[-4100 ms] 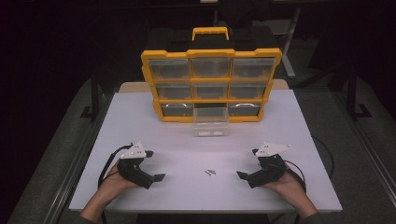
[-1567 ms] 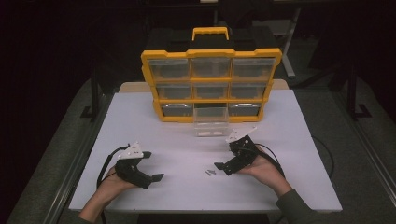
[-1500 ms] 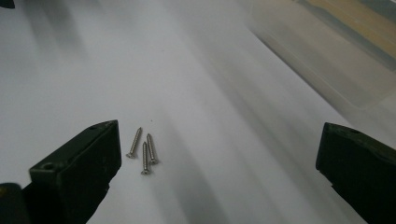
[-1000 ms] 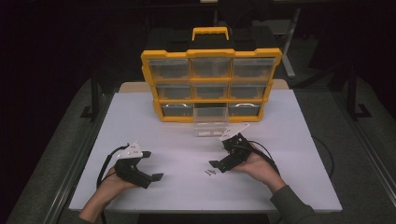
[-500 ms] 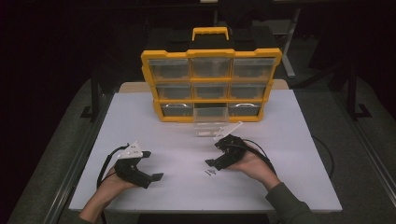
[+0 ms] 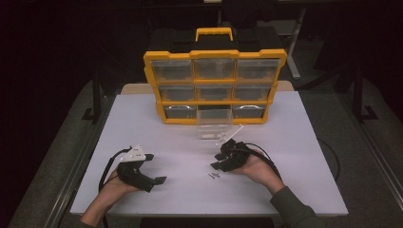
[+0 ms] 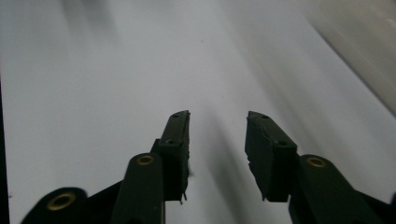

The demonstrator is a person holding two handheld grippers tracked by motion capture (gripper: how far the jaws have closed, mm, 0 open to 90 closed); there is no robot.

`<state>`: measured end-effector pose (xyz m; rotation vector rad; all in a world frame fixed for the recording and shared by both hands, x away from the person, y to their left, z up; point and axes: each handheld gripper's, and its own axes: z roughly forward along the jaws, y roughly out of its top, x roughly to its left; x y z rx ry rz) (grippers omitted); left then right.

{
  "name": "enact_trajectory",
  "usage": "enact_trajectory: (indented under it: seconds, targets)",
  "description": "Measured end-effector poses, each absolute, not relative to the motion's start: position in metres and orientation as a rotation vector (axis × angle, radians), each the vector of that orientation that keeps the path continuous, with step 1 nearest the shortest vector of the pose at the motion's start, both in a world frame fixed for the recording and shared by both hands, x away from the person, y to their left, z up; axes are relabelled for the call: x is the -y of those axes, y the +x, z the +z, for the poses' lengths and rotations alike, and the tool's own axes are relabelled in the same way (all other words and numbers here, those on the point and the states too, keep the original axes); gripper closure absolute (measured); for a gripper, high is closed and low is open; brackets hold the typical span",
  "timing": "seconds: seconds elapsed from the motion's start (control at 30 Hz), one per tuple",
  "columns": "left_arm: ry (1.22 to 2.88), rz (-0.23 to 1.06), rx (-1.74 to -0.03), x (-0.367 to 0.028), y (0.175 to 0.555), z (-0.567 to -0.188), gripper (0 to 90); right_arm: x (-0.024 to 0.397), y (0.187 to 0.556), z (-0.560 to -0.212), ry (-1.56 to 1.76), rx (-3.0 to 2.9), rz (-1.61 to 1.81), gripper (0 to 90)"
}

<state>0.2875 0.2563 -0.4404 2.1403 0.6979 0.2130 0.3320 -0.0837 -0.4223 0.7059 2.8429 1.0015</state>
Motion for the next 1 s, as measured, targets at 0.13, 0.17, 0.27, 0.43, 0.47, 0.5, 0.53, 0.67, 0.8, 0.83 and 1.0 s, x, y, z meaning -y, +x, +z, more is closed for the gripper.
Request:
enact_trajectory:
  seconds: [0.13,0.17,0.27,0.43,0.47,0.5,0.53,0.67,0.8,0.83,1.0]
  targets:
    - [2.140,0.212,-0.700,-0.256,0.288,-0.440,0.1,0.082,0.331,-0.424,0.693,-2.868,0.982,66.6]
    - [2.140,0.212,-0.700,-0.256,0.287,-0.440,0.2,0.082,0.331,-0.424,0.689,-2.874,0.979,67.6]
    - [2.140,0.214,-0.698,-0.256,0.287,-0.440,0.2,0.081,0.330,-0.425,0.675,-2.892,0.970,70.5]
    - [2.140,0.213,-0.697,-0.256,0.287,-0.440,0.2,0.078,0.329,-0.428,0.648,-2.921,0.947,74.1]
    - [2.140,0.213,-0.697,-0.256,0.287,-0.440,0.2,0.078,0.329,-0.428,0.647,-2.927,0.938,74.3]
    - [2.140,0.213,-0.697,-0.256,0.287,-0.440,0.2,0.077,0.329,-0.429,0.647,-2.930,0.930,75.0]
    - [2.142,0.213,-0.695,-0.256,0.287,-0.440,0.2,0.077,0.329,-0.429,0.642,-2.933,0.926,75.8]
    - [2.146,0.215,-0.690,-0.255,0.287,-0.441,0.2,0.075,0.328,-0.431,0.633,-2.945,0.915,78.4]
    - [2.146,0.216,-0.691,-0.255,0.287,-0.441,0.2,0.075,0.328,-0.431,0.627,-2.954,0.906,79.4]
    - [2.145,0.215,-0.691,-0.255,0.287,-0.441,0.1,0.074,0.328,-0.432,0.627,-2.955,0.904,79.4]
    - [2.148,0.213,-0.689,-0.255,0.287,-0.441,0.1,0.073,0.328,-0.434,0.615,-2.968,0.884,80.6]
